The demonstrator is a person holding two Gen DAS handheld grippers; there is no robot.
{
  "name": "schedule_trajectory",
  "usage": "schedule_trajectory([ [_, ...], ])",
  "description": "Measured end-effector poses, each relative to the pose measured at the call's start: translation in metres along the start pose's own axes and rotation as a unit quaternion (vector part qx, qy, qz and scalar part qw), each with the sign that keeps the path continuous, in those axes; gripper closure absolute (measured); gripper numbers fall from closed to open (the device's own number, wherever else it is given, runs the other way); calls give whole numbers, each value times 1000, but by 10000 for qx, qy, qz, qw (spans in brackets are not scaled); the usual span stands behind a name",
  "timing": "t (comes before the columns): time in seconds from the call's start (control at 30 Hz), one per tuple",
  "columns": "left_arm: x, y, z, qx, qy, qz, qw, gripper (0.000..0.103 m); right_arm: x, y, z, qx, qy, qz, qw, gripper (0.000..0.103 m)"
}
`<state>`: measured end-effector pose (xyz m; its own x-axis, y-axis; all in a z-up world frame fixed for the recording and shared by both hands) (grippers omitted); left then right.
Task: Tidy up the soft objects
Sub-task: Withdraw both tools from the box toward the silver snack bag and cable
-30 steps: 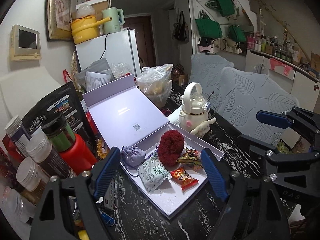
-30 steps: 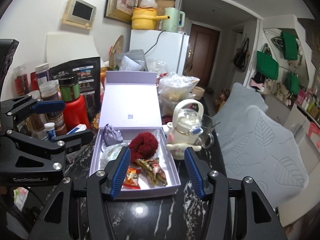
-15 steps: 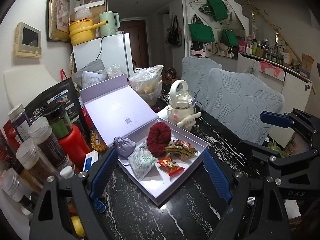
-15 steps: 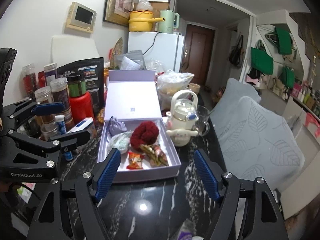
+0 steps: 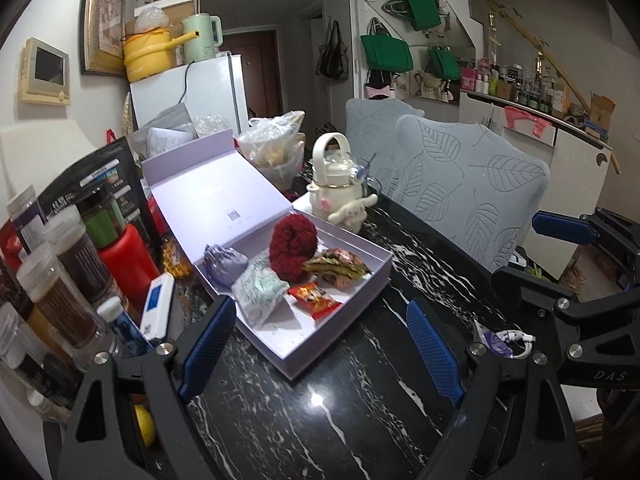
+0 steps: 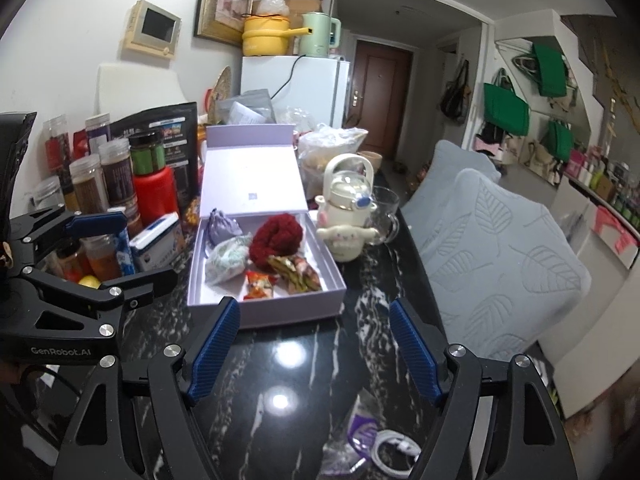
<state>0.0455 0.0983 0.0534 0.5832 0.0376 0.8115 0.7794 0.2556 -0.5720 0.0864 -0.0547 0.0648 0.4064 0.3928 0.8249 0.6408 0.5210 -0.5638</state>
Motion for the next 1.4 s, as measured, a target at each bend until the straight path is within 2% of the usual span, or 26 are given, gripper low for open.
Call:
schedule_trajectory([
  [0.47,-29,2,-37,-517,149,262,9982,15,-43,-15,-9,-123,344,235,9991,25],
  [0.77,-41,8,-69,-781,374,408,9954,15,-81,-24,-30,-358,758,476,9953,25],
  [1.07,-50,16,-112,-1212,759,492,9885,15,-117,-36,-63,-712,1264,651,9873,25],
  [1.4,-57,39,-159,-1634,972,829,9783,15,-143,-39,-98,-884,1637,768,9795,25],
])
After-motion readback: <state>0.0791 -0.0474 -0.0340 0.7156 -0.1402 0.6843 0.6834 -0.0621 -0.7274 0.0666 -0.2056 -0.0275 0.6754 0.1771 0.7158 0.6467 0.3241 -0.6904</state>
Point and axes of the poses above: each gripper's, at about its wrist camera, not at the fingertips, and y roughly the way its jaws point, z to its left, x to its top, the point moved 2 cm from there along y, roughly the way its jaws point, and after that the axes turned 8 degrees about x, right-handed, at the moved point
